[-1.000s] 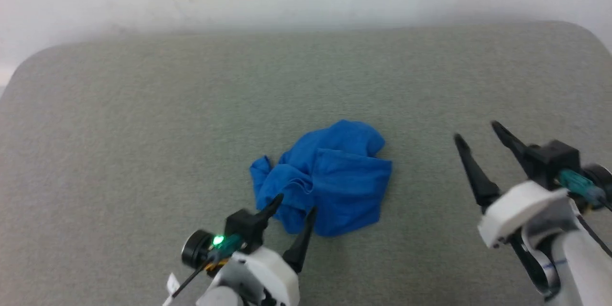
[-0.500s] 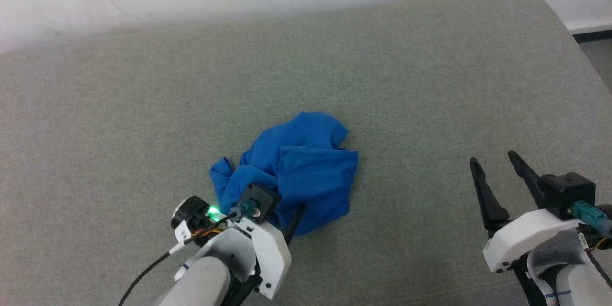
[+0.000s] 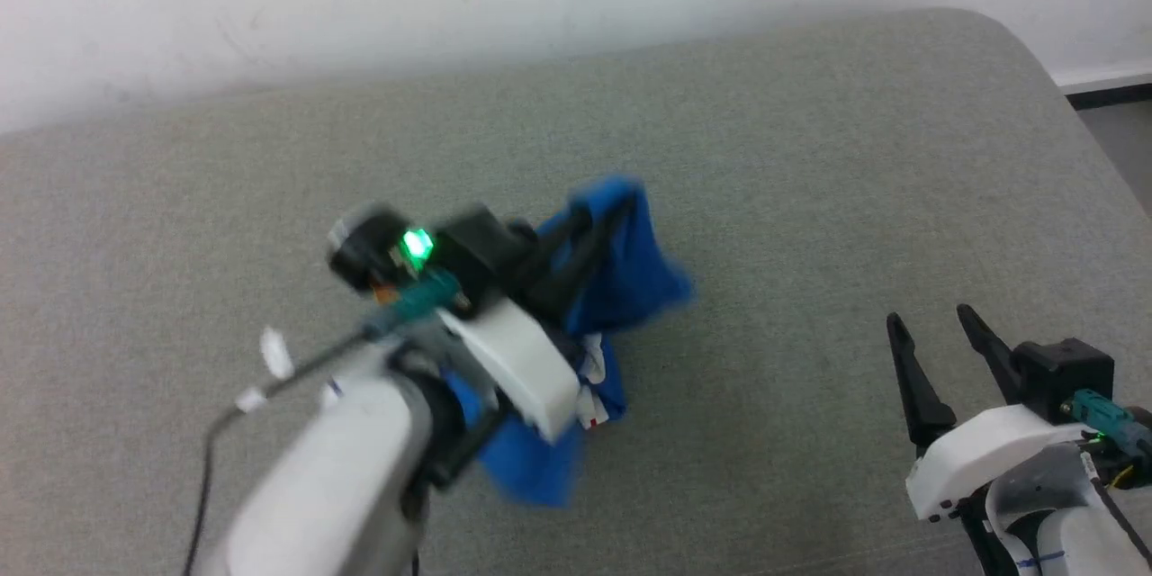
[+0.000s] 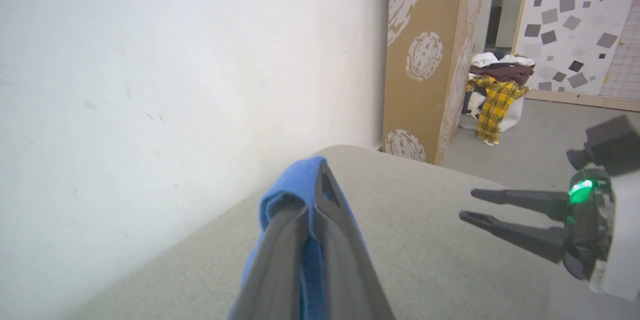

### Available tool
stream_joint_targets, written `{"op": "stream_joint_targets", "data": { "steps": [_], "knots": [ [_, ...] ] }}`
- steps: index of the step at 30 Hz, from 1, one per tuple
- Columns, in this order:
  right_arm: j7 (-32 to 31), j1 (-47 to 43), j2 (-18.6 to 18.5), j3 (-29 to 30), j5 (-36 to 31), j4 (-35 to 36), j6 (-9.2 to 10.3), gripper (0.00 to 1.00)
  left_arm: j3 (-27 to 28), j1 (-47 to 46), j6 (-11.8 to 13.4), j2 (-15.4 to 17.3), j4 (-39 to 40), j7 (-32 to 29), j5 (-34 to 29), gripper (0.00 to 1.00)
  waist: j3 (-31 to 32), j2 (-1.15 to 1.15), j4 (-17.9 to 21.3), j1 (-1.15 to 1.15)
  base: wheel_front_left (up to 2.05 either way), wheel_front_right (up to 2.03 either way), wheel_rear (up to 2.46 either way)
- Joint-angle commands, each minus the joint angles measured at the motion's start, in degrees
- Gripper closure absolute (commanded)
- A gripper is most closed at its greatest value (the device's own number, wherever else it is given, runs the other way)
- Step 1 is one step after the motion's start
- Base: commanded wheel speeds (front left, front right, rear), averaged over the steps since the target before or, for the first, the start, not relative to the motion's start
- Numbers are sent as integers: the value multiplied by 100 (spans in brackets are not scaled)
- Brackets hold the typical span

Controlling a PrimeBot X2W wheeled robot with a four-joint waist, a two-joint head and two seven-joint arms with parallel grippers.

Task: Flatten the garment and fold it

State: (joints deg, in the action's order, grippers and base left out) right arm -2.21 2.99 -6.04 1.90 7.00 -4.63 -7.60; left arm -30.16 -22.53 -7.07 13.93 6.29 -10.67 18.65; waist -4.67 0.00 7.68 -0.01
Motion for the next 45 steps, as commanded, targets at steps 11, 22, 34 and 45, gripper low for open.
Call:
{"op": "stream_joint_targets", "data": {
  "steps": [11, 22, 34, 45],
  "knots": [
    [303, 126, 244, 60, -49, -341, 11, 0, 1625, -1119, 361, 725, -430, 377, 112, 100, -297, 0, 73, 1, 0, 0, 0],
    [436, 403, 299, -188, -91, -614, 11, 0, 2452, -834, 1099, 1335, -2605, 1240, -223, 0, -687, 0, -62, 1, 0, 0, 0],
    [465, 412, 139, -592, -50, -612, 11, 0, 1997, -710, 965, 779, -2691, 2225, -284, 0, -259, 0, -486, 1, 0, 0, 0],
    [-246, 579, -912, -2017, 386, -49, 11, 0, 1605, 997, 1192, 253, -1658, 2445, -228, 0, -99, 0, -1141, 1, 0, 0, 0]
  ]
}}
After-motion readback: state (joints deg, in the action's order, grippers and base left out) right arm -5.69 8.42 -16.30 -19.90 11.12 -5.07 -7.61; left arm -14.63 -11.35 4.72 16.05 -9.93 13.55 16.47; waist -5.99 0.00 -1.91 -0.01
